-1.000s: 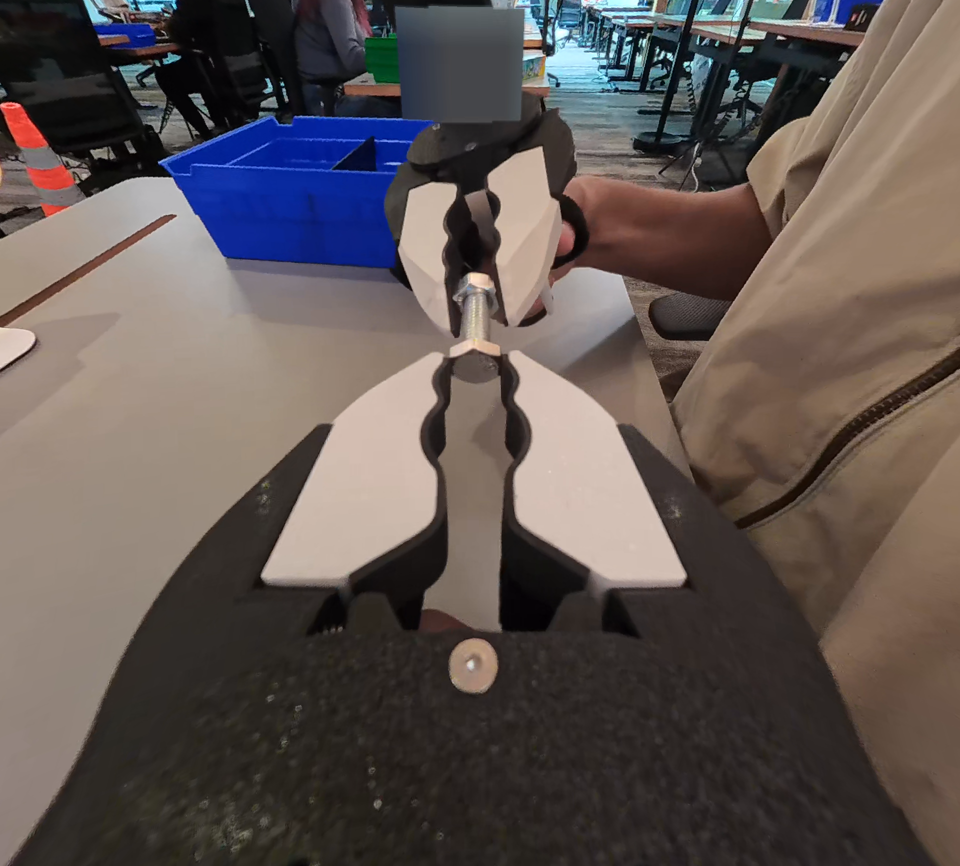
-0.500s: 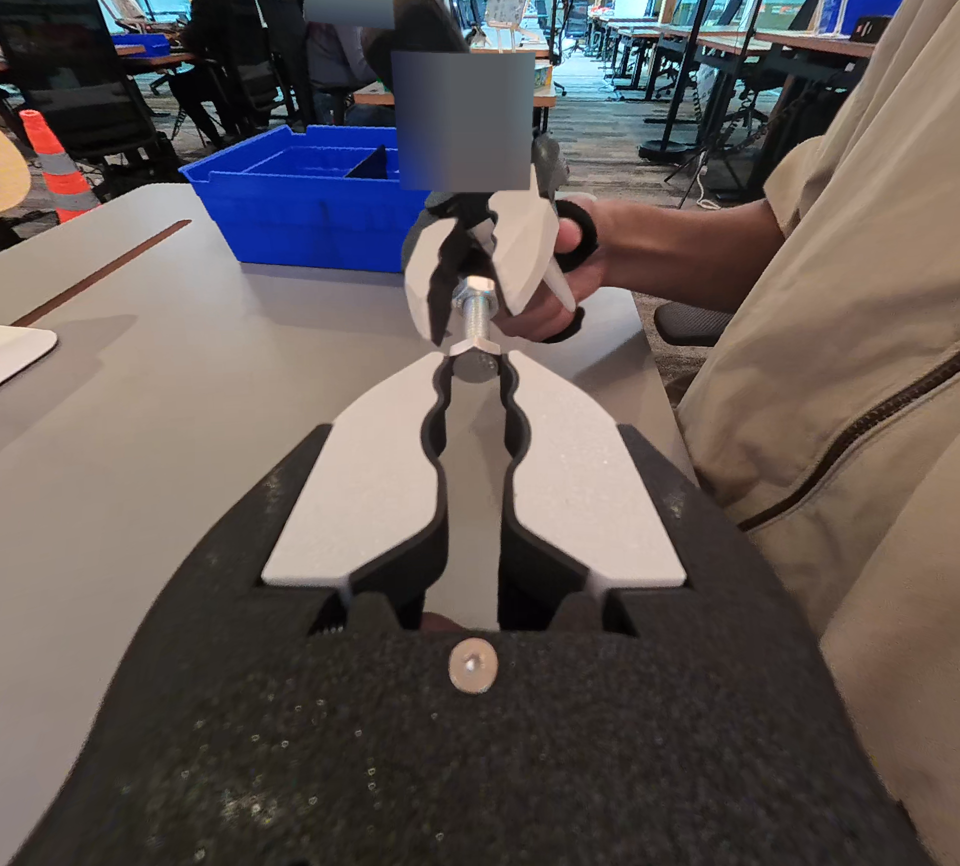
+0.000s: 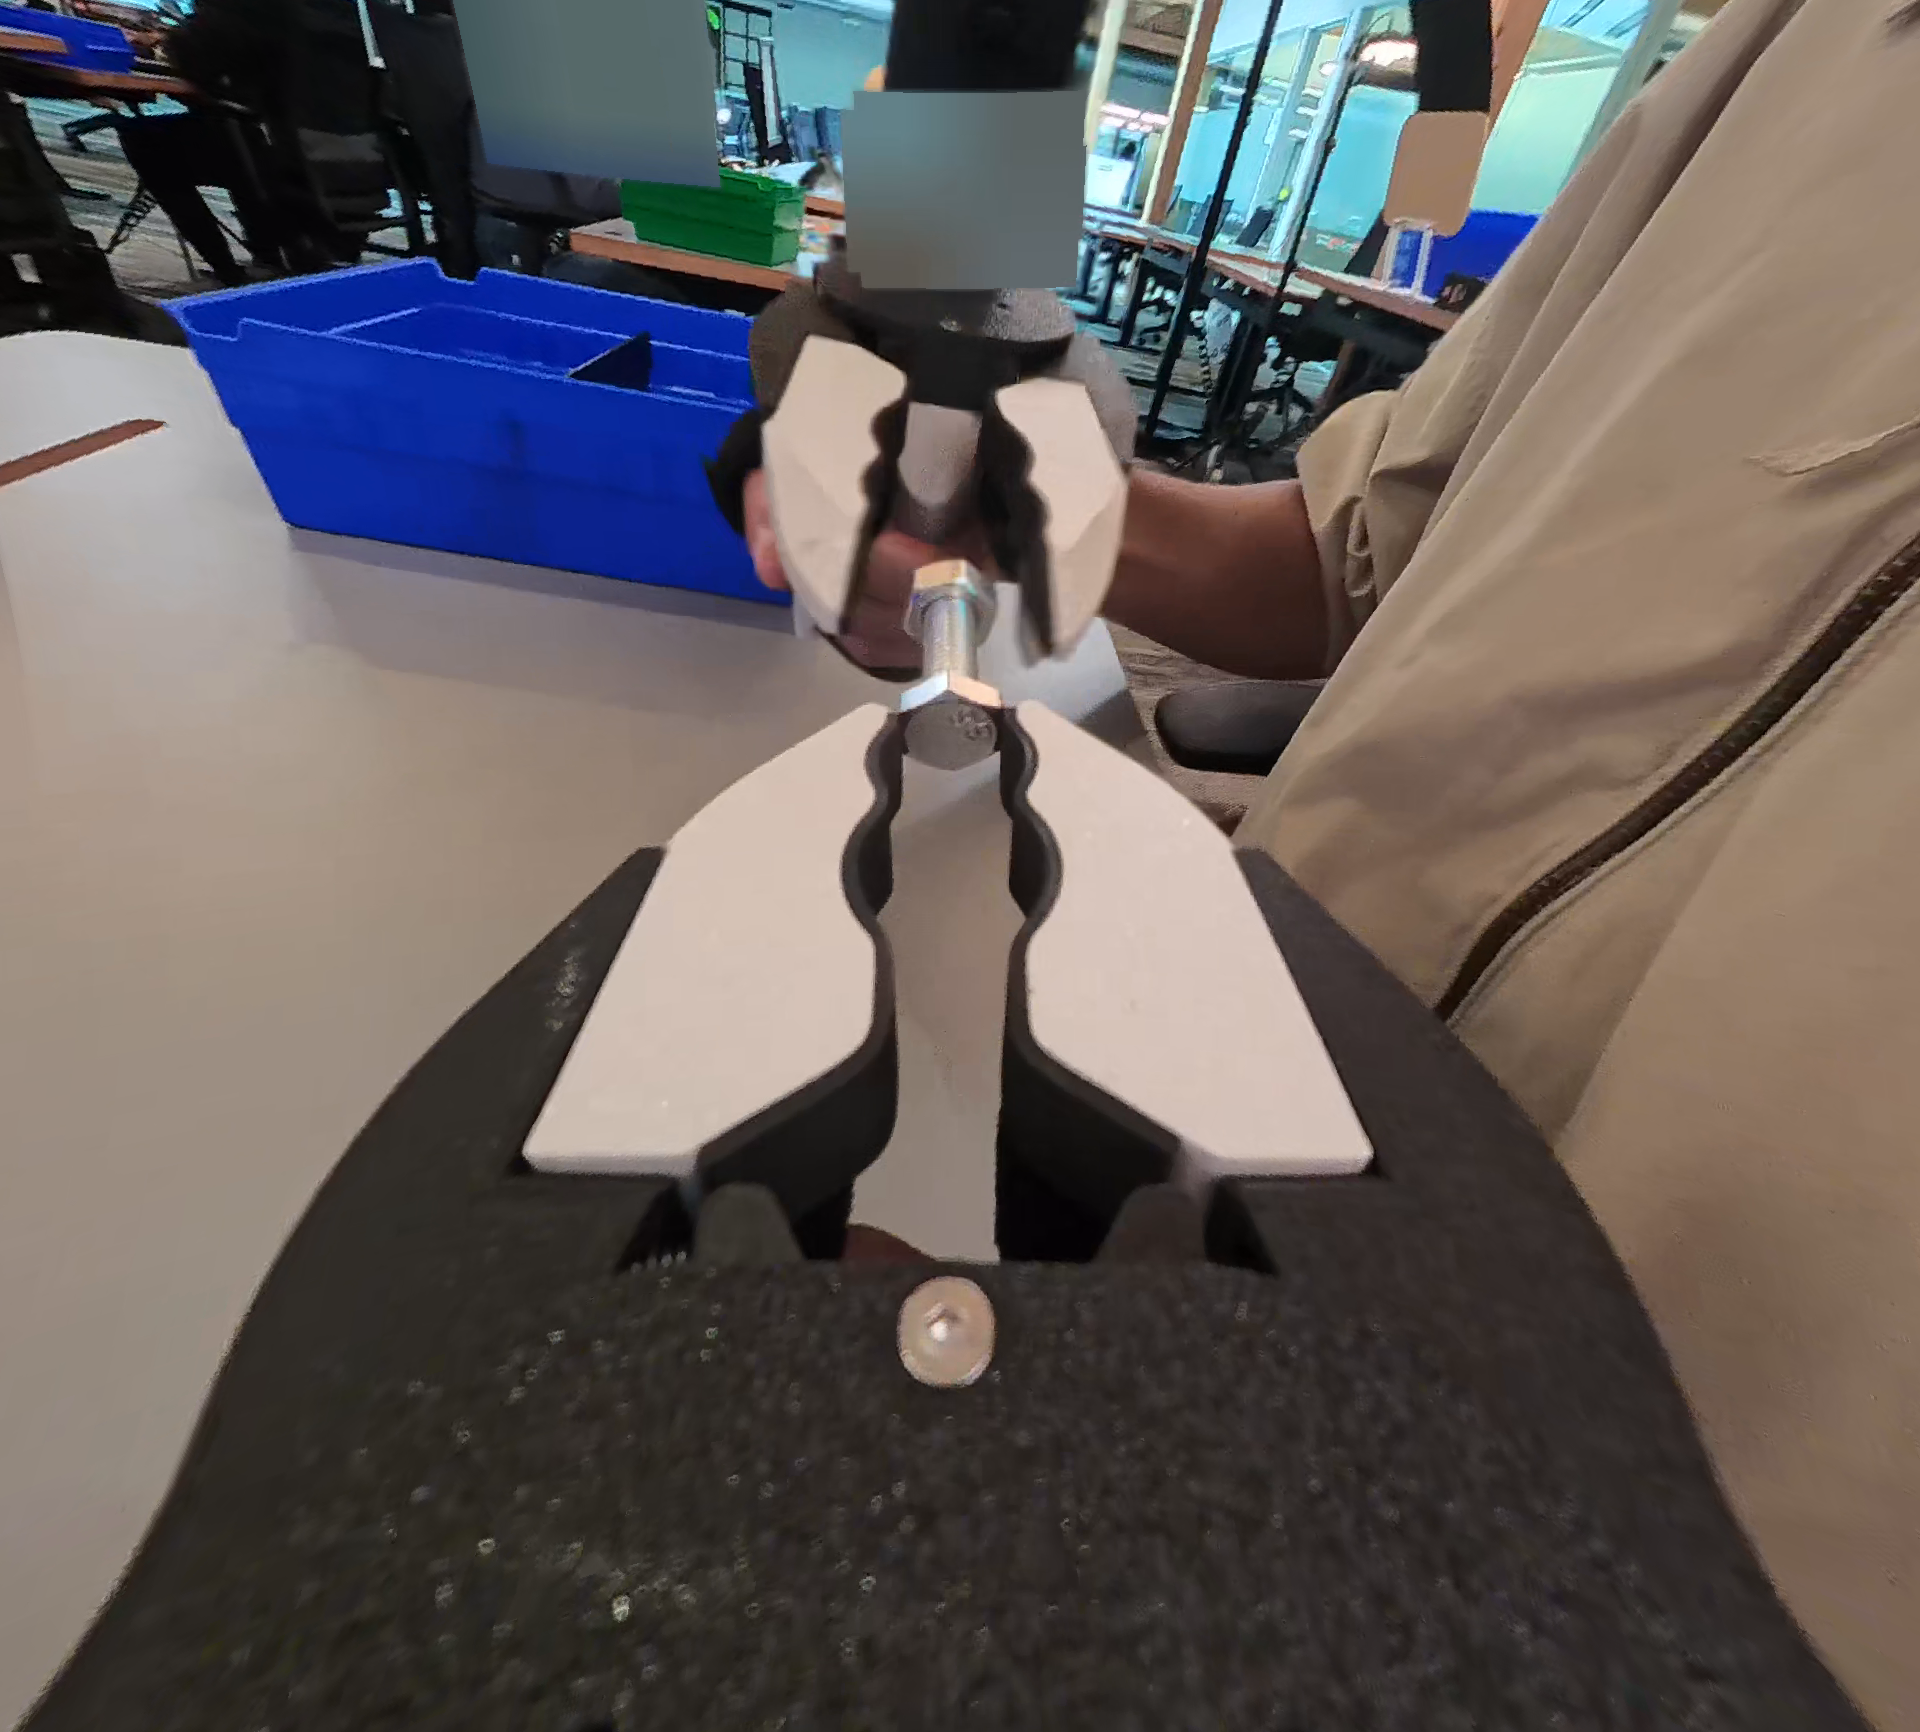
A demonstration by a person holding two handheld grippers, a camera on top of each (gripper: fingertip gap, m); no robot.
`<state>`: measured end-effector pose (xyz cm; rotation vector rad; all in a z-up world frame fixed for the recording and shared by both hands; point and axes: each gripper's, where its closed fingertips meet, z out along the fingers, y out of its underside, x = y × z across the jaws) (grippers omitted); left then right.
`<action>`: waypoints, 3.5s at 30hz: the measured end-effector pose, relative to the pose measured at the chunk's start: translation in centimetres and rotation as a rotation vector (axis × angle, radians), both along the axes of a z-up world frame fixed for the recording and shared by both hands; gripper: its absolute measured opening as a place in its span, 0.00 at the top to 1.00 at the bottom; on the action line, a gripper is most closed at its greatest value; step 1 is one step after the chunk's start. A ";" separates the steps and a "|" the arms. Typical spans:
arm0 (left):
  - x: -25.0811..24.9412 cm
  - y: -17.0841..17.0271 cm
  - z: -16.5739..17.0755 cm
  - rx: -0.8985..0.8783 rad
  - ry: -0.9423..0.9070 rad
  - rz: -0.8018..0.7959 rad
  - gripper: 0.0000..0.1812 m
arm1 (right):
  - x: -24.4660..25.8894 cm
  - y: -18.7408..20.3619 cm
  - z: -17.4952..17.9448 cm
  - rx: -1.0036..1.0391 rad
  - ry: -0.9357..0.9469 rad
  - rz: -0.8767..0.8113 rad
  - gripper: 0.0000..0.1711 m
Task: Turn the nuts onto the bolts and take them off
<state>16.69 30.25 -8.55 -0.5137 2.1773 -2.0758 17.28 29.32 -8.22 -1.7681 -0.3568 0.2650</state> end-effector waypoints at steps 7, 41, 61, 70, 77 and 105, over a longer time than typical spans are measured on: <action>1.2 1.1 0.0 0.133 -0.116 0.138 0.91 | 2.0 0.5 0.1 -0.030 0.787 -0.144 0.72; 0.4 0.3 -0.1 0.069 -0.054 0.062 0.91 | 0.3 1.4 -0.5 0.020 0.016 0.004 0.72; 1.1 0.7 -1.4 0.243 -0.136 0.152 0.91 | 0.6 0.9 -1.2 -0.084 1.119 -0.114 0.90; 0.1 0.1 -0.6 0.095 -0.038 0.040 0.91 | -0.1 0.4 -0.5 -0.020 0.192 -0.041 0.90; -0.4 -0.1 -0.1 0.001 0.031 -0.026 0.91 | -0.2 0.2 0.0 0.047 -0.392 0.070 0.90; 0.7 1.7 0.0 -0.051 0.055 0.017 0.91 | -1.5 1.0 0.0 0.000 0.144 -0.002 0.62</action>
